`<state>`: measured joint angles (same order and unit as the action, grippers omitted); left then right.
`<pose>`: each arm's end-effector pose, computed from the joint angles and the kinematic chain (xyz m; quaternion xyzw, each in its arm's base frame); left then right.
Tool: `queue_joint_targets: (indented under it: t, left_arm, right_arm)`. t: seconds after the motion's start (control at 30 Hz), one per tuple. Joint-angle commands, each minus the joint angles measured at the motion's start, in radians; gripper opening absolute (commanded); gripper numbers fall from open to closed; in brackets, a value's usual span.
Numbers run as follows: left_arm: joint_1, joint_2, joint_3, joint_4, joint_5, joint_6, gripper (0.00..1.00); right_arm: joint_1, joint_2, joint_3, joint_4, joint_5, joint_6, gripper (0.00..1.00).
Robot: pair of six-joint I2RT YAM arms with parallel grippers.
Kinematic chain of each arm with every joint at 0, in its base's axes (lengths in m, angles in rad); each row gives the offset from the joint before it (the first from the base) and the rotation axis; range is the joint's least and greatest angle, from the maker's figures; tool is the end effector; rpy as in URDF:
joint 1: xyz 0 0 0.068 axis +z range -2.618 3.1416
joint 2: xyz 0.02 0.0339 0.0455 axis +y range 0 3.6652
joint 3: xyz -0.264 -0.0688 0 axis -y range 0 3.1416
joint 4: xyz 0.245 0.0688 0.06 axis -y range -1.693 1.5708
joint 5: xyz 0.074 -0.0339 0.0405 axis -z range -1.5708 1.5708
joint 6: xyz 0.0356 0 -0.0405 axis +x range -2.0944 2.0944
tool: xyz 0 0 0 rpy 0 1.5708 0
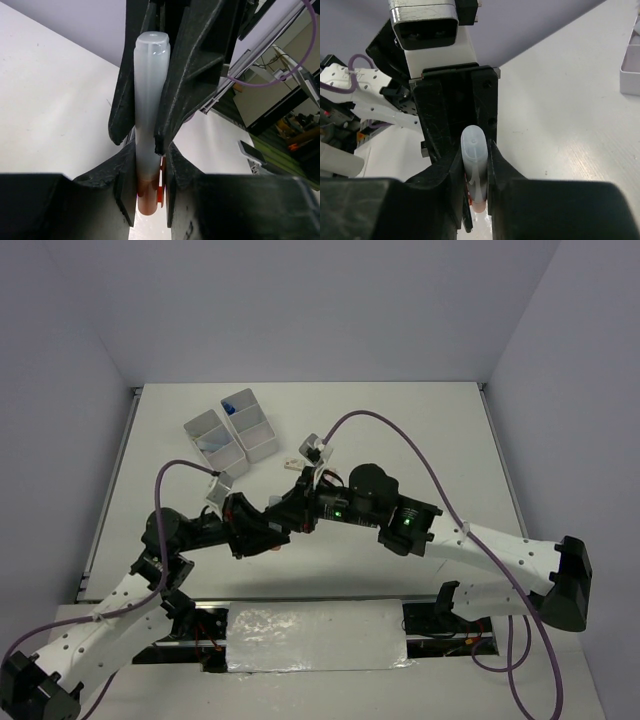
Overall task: Sort the stationery into containers
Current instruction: Place the pen in the storage box.
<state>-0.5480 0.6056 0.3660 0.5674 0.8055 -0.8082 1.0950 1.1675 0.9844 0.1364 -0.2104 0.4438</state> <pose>0.1135 -0.0993 0.2957 0.2465 0.5725 -0.6469 0.4393 0.1202 0.2496 0.3656 -0.2988 0.6584 0.5322 0.4403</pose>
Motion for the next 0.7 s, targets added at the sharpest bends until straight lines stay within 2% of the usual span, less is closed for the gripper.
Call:
queue_joint_targets:
  t: [0.0, 0.03, 0.07, 0.1, 0.13, 0.17, 0.2, 0.23, 0.27, 0.3, 0.33, 0.37, 0.43, 0.5, 0.57, 0.6, 0.67]
  left_arm:
    - [-0.007, 0.000, 0.030, -0.025, -0.026, 0.044, 0.19]
    - [-0.007, 0.003, 0.042, -0.075, -0.085, 0.078, 0.54]
    - [-0.007, 0.006, 0.057, -0.140, -0.138, 0.096, 0.80]
    - [-0.007, 0.017, 0.106, -0.310, -0.199, 0.137, 0.99]
    - [-0.007, 0.028, 0.143, -0.415, -0.274, 0.158, 0.99]
    - [-0.007, 0.058, 0.231, -0.529, -0.477, 0.170, 0.99]
    - [-0.007, 0.075, 0.275, -0.655, -0.600, 0.170, 0.99]
    - [-0.007, 0.095, 0.324, -0.896, -0.741, 0.132, 0.99]
    - [-0.006, 0.138, 0.415, -1.020, -1.045, 0.094, 0.99]
    - [-0.006, 0.158, 0.450, -1.125, -1.180, 0.010, 0.99]
    - [-0.004, 0.177, 0.482, -1.288, -1.289, -0.031, 0.99]
    - [-0.001, 0.209, 0.535, -1.354, -1.441, -0.069, 0.99]
    - [0.002, 0.230, 0.580, -1.460, -1.515, -0.106, 0.99]
    - [0.006, 0.259, 0.634, -1.489, -1.577, -0.083, 0.99]
    - [0.008, 0.286, 0.686, -1.543, -1.605, -0.072, 0.99]
    - [0.008, 0.289, 0.698, -1.549, -1.609, -0.036, 0.99]
    - [0.010, 0.280, 0.724, -1.546, -1.596, 0.056, 0.99]
  right_arm:
    - [-0.001, 0.003, 0.036, 0.069, -0.001, -0.024, 0.00]
    - [-0.001, 0.003, 0.039, 0.062, 0.012, -0.040, 0.00]
    - [-0.001, 0.006, 0.045, 0.052, 0.032, -0.051, 0.00]
    - [-0.009, 0.009, 0.060, 0.036, 0.116, -0.063, 0.00]
    - [-0.017, 0.011, 0.066, 0.032, 0.182, -0.065, 0.00]
    - [-0.024, 0.017, 0.072, 0.032, 0.268, -0.059, 0.00]
    - [-0.032, 0.023, 0.080, 0.037, 0.360, -0.050, 0.00]
    - [-0.043, 0.046, 0.082, 0.069, 0.564, -0.018, 0.00]
    - [-0.061, 0.061, 0.085, 0.100, 0.645, -0.007, 0.00]
    - [-0.070, 0.084, 0.095, 0.130, 0.751, -0.008, 0.00]
    - [-0.096, 0.142, 0.112, 0.170, 0.782, -0.001, 0.00]
    - [-0.106, 0.176, 0.158, 0.195, 0.805, -0.001, 0.00]
    - [-0.127, 0.311, 0.229, 0.216, 0.847, 0.006, 0.00]
    - [-0.145, 0.410, 0.364, 0.206, 0.861, 0.010, 0.00]
    - [-0.159, 0.552, 0.489, 0.229, 0.809, 0.001, 0.00]
    - [-0.158, 0.648, 0.532, 0.255, 0.793, -0.013, 0.00]
    - [-0.158, 0.740, 0.655, 0.284, 0.755, -0.039, 0.00]
